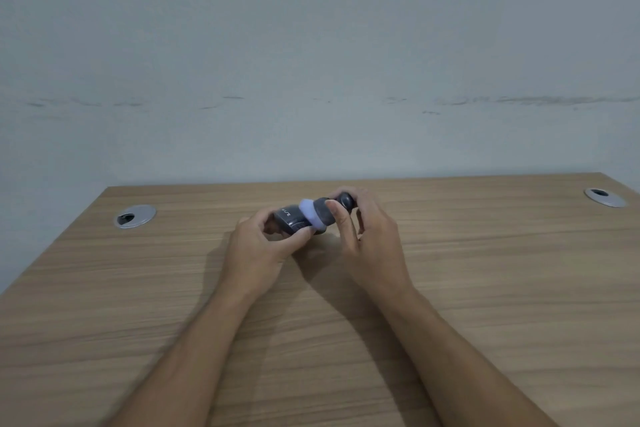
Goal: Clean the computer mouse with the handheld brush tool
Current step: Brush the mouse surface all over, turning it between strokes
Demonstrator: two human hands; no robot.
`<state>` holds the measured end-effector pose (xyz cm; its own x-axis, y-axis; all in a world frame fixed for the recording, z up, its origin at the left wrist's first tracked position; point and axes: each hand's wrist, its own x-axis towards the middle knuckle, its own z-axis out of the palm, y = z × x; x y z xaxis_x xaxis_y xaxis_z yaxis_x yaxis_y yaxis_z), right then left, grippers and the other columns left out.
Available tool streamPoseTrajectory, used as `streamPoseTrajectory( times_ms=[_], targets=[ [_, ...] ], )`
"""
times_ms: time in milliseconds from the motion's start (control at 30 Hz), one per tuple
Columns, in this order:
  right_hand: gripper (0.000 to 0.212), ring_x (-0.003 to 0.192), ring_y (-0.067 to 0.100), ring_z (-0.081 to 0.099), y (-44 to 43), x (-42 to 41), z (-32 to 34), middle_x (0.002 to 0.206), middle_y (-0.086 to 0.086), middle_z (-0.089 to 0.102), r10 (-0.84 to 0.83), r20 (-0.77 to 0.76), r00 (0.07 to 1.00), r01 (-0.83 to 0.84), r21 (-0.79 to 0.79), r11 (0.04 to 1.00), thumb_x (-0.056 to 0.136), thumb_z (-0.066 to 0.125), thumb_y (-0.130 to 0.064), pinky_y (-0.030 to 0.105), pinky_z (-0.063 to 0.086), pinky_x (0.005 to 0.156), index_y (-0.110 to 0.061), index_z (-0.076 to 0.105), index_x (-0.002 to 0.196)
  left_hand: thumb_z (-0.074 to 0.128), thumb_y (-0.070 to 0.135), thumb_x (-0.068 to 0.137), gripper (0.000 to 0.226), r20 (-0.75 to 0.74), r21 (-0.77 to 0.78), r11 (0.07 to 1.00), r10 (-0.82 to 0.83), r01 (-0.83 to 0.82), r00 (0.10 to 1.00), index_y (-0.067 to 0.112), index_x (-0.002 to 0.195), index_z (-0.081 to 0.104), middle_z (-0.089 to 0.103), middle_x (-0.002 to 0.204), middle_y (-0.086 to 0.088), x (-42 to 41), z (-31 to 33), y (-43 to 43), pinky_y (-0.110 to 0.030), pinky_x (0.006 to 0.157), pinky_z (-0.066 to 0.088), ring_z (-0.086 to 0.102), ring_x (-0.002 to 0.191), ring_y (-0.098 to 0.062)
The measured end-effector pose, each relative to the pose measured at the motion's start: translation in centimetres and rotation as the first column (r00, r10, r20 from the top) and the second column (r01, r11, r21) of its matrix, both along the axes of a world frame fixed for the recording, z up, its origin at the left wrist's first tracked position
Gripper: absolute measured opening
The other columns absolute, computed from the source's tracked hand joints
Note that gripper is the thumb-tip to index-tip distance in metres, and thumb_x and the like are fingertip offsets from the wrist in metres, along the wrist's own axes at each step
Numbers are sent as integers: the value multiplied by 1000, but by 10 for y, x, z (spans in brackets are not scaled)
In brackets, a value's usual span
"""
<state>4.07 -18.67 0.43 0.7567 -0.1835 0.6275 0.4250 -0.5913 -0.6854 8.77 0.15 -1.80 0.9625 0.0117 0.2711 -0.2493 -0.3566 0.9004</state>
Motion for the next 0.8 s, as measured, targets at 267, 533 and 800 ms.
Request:
streamPoseTrajectory(
  times_ms=[267, 533, 800],
  targets=[
    [10, 93, 7, 64, 14, -10, 10, 103, -16, 69, 75, 49, 996, -73, -36, 997, 109, 65, -26, 17, 47, 84, -22, 70, 116, 99, 53, 73, 38, 1, 54, 998, -22, 21, 1000, 28, 96, 82, 84, 94, 5, 0, 2, -3, -23, 71, 58, 78, 86, -6],
    [10, 85, 6, 64, -9, 0, 4, 97, -10, 69, -88, -32, 996, 91, 109, 990, 111, 61, -31, 21, 47, 77, -24, 67, 112, 94, 38, 82, 57, 137, 127, 992, -32, 15, 990, 47, 134, 71, 69, 119, 22, -12, 7, -4, -19, 101, 46, 58, 116, 5],
    [15, 89, 17, 62, 10, -1, 9, 101, -1, 66, -9, 8, 1000, 9, -17, 1000, 110, 59, -33, 25, 47, 79, -19, 66, 113, 80, -4, 69, 64, 333, 464, 874, -22, -144, 943, 34, 120, 70, 63, 106, 31, -6, -1, -7, -36, 77, 18, 46, 107, -9]
  ],
)
